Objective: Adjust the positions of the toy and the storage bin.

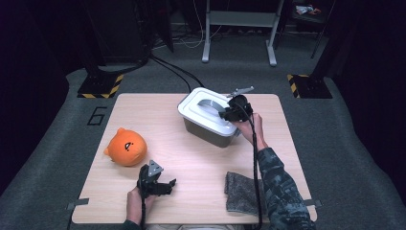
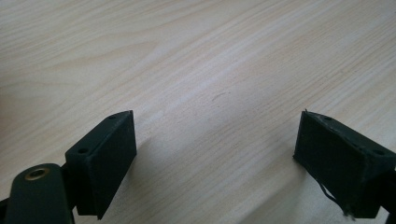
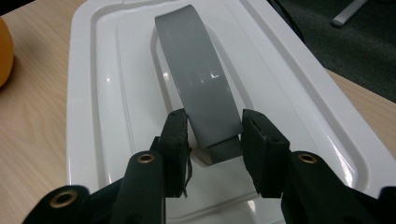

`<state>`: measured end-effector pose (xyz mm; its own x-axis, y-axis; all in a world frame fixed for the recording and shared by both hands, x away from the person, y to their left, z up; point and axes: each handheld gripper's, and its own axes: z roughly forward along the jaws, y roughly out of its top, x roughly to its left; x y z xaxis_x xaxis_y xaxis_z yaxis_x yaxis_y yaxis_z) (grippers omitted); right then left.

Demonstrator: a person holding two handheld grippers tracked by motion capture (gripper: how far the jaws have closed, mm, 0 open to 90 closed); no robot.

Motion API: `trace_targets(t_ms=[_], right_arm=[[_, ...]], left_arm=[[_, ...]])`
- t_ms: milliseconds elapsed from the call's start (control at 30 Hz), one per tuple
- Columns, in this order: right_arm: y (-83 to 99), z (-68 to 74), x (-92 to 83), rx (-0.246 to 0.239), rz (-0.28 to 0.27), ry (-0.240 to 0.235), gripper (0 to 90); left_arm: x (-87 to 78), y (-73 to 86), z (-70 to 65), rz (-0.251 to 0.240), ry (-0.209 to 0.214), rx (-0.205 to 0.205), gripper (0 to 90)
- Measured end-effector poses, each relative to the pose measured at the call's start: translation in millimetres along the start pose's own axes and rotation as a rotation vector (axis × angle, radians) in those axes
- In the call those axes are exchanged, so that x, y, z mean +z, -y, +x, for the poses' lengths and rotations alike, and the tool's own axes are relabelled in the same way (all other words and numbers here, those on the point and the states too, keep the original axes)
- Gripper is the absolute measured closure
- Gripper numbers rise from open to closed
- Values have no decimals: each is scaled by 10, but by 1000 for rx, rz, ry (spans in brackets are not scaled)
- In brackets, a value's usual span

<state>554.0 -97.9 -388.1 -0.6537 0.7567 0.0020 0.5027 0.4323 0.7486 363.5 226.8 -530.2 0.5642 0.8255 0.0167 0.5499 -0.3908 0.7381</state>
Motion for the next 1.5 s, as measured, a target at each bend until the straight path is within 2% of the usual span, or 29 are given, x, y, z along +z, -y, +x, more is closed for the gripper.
trace_targets(t_ms=[100, 133, 167, 200, 267, 367, 467, 500, 567, 633, 767, 933, 1167, 1200, 1233, 1367, 1433, 1500], right_arm=[[19, 36, -25, 4, 3, 16, 623], [22, 53, -35, 19, 7, 18, 623], [26, 46, -45, -1, 12, 16, 623], [26, 46, -45, -1, 12, 16, 623], [26, 40, -65, 0, 18, 6, 552], [2, 33, -91, -11, 7, -2, 499], [-92, 62, -116, -27, -10, -6, 485], [-112, 73, -118, -23, -6, -9, 488], [-167, 86, -98, -54, -18, 3, 503], [-200, 91, -70, -62, -6, -11, 519], [-231, 93, -22, -75, 1, -6, 603], [-232, 117, -25, -67, 4, -1, 615], [-186, 167, -60, -81, -1, -7, 635], [-179, 186, -64, -69, -7, -4, 639], [-168, 193, -74, -84, -7, -2, 643], [-147, 241, -110, -82, -1, -9, 653], [-157, 249, -114, -85, 9, -7, 638], [-180, 255, -100, -80, 2, -4, 583]], left_arm=[[1, 0, 1, -1, -1, 1, 123], [1, 0, 1, -1, -1, 1, 123], [0, -1, 2, 1, 1, 3, 123], [0, -1, 2, 1, 1, 3, 123], [-1, -1, 1, 0, -1, 2, 123], [0, -1, 2, 1, 1, 2, 123], [0, 0, 0, 0, 0, 0, 123], [-2, -1, 2, 3, 1, 4, 123], [-2, -2, 7, 4, 0, 9, 123], [-3, -2, 6, 4, -1, 9, 123], [-2, 0, 2, 2, 1, 4, 123], [-2, -1, 2, 3, 1, 4, 123], [0, -1, 5, -2, -2, 9, 123], [0, -1, 6, -2, -3, 10, 124], [0, -1, 4, 0, -2, 6, 123], [-6, -2, 5, 8, 8, 4, 124], [-6, -2, 5, 8, 8, 4, 123], [-7, -3, 6, 8, 7, 6, 123]])
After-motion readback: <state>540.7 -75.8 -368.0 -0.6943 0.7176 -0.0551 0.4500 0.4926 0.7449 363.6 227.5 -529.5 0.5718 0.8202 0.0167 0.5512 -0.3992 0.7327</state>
